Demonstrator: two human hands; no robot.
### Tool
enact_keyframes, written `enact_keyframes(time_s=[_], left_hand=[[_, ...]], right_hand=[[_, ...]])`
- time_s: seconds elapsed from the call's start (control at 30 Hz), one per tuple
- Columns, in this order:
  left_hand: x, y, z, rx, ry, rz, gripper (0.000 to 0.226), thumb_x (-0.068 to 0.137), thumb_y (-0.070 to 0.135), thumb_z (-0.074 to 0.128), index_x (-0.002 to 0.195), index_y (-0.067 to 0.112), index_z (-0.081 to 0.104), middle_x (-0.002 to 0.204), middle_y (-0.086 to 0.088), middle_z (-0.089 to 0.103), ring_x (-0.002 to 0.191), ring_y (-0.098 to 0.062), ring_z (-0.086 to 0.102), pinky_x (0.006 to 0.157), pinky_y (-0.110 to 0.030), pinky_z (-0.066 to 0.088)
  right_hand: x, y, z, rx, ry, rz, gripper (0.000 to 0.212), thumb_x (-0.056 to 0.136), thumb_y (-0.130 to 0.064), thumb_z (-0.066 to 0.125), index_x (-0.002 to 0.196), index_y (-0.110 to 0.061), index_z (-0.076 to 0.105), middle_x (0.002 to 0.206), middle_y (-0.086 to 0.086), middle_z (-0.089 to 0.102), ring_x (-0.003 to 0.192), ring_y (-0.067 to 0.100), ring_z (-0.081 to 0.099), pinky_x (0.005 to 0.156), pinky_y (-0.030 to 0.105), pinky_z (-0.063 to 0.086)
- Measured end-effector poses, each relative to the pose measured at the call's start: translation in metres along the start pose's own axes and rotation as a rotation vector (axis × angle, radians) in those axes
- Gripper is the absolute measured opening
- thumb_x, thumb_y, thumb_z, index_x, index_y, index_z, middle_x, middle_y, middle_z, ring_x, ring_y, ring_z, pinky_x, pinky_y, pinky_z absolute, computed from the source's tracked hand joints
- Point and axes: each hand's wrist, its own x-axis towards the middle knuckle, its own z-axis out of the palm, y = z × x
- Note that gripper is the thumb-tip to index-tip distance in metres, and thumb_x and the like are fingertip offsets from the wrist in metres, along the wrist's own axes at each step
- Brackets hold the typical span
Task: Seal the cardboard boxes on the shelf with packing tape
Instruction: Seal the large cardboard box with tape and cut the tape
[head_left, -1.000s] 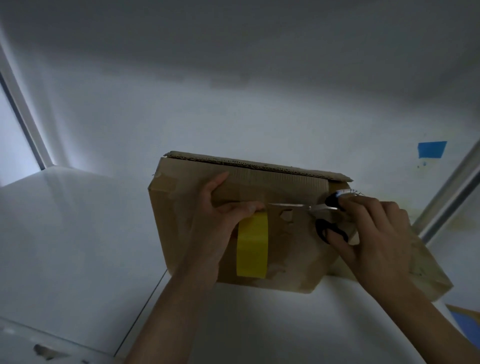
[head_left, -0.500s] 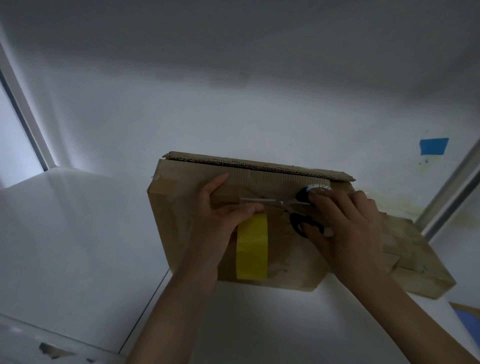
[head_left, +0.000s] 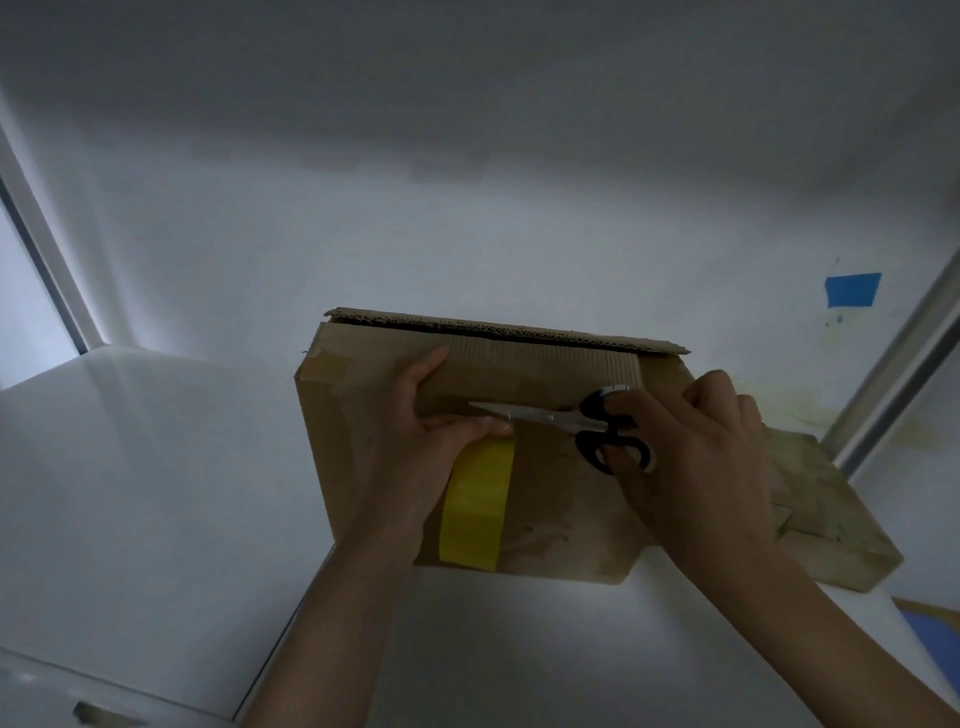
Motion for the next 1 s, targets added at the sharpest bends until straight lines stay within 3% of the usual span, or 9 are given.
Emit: enact_keyframes(time_s=[0.1, 0.17, 0.27, 0.4, 0.6, 0.73, 0.83, 0.93, 1.0], left_hand=[[0.005, 0.001, -0.002, 0.04, -0.012, -0.014, 0.095, 0.055, 0.024, 0.091, 0.135, 0.049, 0.047, 0.107, 0.006, 0.075, 0.11, -0.016, 0.065, 0.102, -0.045, 0.048], [0.006, 0.001, -0.002, 0.042, -0.039, -0.009, 0.095, 0.052, 0.024, 0.089, 0.135, 0.05, 0.049, 0.116, -0.003, 0.072, 0.111, -0.019, 0.065, 0.101, -0.044, 0.05], [0.008, -0.001, -0.002, 0.134, -0.148, 0.031, 0.081, 0.076, 0.006, 0.077, 0.136, 0.05, 0.047, 0.099, -0.009, 0.076, 0.101, -0.02, 0.069, 0.103, -0.047, 0.047], [0.016, -0.007, -0.005, 0.312, -0.225, 0.084, 0.086, 0.086, -0.005, 0.066, 0.141, 0.054, 0.037, 0.08, -0.002, 0.077, 0.089, -0.017, 0.072, 0.106, -0.045, 0.044], [0.022, -0.006, 0.005, 0.44, -0.297, 0.142, 0.091, 0.086, -0.001, 0.067, 0.143, 0.06, 0.031, 0.076, -0.008, 0.074, 0.085, -0.022, 0.07, 0.075, -0.02, 0.05], [0.02, -0.012, 0.016, 0.433, -0.3, 0.122, 0.093, 0.086, 0.004, 0.067, 0.14, 0.068, 0.025, 0.08, -0.013, 0.073, 0.091, -0.028, 0.067, 0.071, -0.018, 0.048], [0.018, -0.018, 0.019, 0.387, -0.274, 0.148, 0.092, 0.086, 0.004, 0.069, 0.141, 0.066, 0.027, 0.08, -0.013, 0.073, 0.088, -0.026, 0.068, 0.067, -0.014, 0.048], [0.02, -0.022, 0.021, 0.355, -0.243, 0.175, 0.091, 0.085, 0.001, 0.069, 0.141, 0.062, 0.033, 0.075, -0.009, 0.073, 0.085, -0.024, 0.07, 0.07, -0.016, 0.049], [0.02, -0.022, 0.023, 0.368, -0.226, 0.189, 0.09, 0.084, 0.001, 0.069, 0.14, 0.063, 0.034, 0.074, -0.007, 0.074, 0.086, -0.029, 0.069, 0.078, -0.028, 0.051]], right_hand=[[-0.002, -0.001, 0.003, -0.032, -0.082, 0.045, 0.036, 0.065, -0.023, 0.08, 0.098, -0.018, 0.068, 0.086, -0.003, 0.063, 0.082, 0.023, 0.036, 0.069, 0.032, 0.023], [-0.003, -0.002, 0.005, -0.038, -0.133, 0.066, 0.044, 0.062, -0.026, 0.083, 0.101, -0.018, 0.067, 0.092, -0.001, 0.064, 0.084, 0.023, 0.036, 0.071, 0.031, 0.02], [-0.004, 0.0, 0.006, -0.052, -0.15, 0.1, 0.045, 0.061, -0.026, 0.082, 0.101, -0.016, 0.066, 0.093, 0.002, 0.064, 0.082, 0.022, 0.035, 0.069, 0.031, 0.023], [-0.005, 0.02, 0.004, -0.05, -0.123, 0.188, 0.046, 0.063, -0.023, 0.084, 0.104, -0.012, 0.066, 0.091, 0.006, 0.063, 0.081, 0.027, 0.039, 0.065, 0.034, 0.031], [-0.03, 0.043, 0.002, 0.08, -0.117, 0.33, 0.039, 0.071, -0.03, 0.082, 0.101, -0.011, 0.066, 0.086, 0.003, 0.065, 0.083, 0.024, 0.051, 0.062, 0.029, 0.027], [-0.053, 0.051, 0.013, 0.352, -0.196, 0.545, 0.032, 0.075, -0.031, 0.079, 0.096, -0.02, 0.056, 0.087, -0.002, 0.06, 0.08, 0.013, 0.054, 0.059, 0.019, 0.035], [-0.072, 0.06, 0.02, 0.395, -0.246, 0.563, 0.03, 0.078, -0.026, 0.078, 0.095, -0.021, 0.054, 0.084, -0.007, 0.055, 0.081, 0.016, 0.052, 0.062, 0.019, 0.035], [-0.092, 0.07, 0.024, 0.416, -0.399, 0.513, 0.033, 0.075, -0.017, 0.081, 0.096, -0.028, 0.058, 0.086, -0.023, 0.052, 0.083, 0.016, 0.051, 0.067, 0.014, 0.034], [-0.112, 0.083, 0.03, 0.392, -0.615, 0.545, 0.034, 0.074, -0.014, 0.081, 0.09, -0.034, 0.059, 0.086, -0.023, 0.056, 0.087, 0.025, 0.057, 0.07, 0.021, 0.042]])
